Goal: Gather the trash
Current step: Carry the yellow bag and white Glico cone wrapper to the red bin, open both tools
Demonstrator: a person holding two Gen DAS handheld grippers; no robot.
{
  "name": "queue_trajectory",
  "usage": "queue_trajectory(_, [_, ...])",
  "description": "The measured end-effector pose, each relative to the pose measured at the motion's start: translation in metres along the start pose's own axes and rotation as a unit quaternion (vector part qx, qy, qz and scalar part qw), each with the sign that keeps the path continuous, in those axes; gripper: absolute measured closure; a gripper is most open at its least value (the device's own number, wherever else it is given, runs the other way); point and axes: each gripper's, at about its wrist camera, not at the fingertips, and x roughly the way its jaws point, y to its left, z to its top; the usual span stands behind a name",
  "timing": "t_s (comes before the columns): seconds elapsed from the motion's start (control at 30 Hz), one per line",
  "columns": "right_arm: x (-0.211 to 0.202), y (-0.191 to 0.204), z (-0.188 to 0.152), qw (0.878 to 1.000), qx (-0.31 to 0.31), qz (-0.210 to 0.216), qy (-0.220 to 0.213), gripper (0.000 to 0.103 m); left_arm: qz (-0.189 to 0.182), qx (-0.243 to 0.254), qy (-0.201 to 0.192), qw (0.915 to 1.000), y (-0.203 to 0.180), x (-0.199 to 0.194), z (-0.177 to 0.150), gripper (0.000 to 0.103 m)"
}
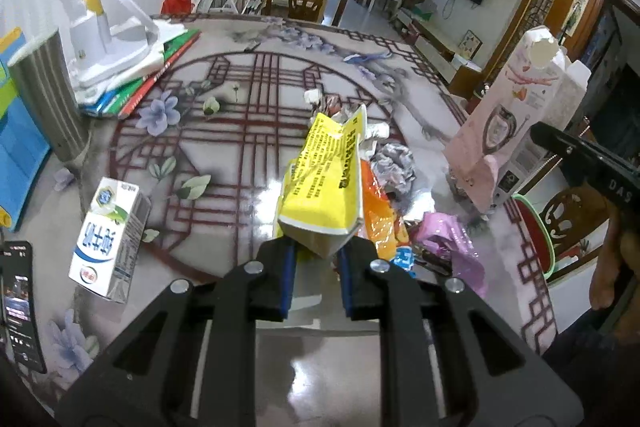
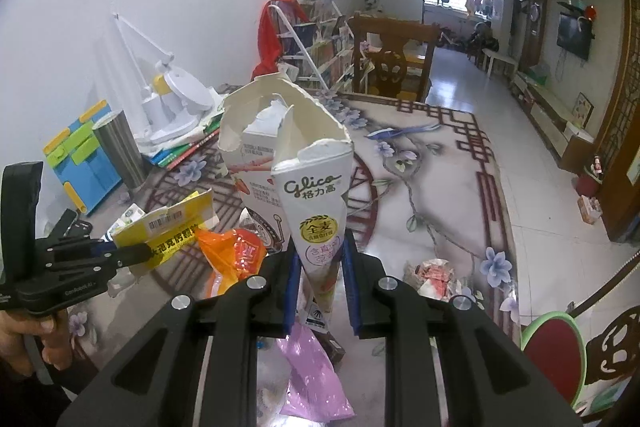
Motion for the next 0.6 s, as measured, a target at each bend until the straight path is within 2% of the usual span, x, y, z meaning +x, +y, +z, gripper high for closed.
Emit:
queue_trajectory(0.33, [-0.031,-0.019,-0.008,0.999,0.031,-0.009,-0.015,0.085,0.000,0.031,-0.026,0.9992,-0.031,-0.021,0.017,0.086])
queue_trajectory(0.6, [-0.056,-0.045,-0.016,0.998,0.056,-0.025,-0.027,0.085,-0.028,0.056,-0.034,0.9974,-0.066,-0.027,0.031,0.086])
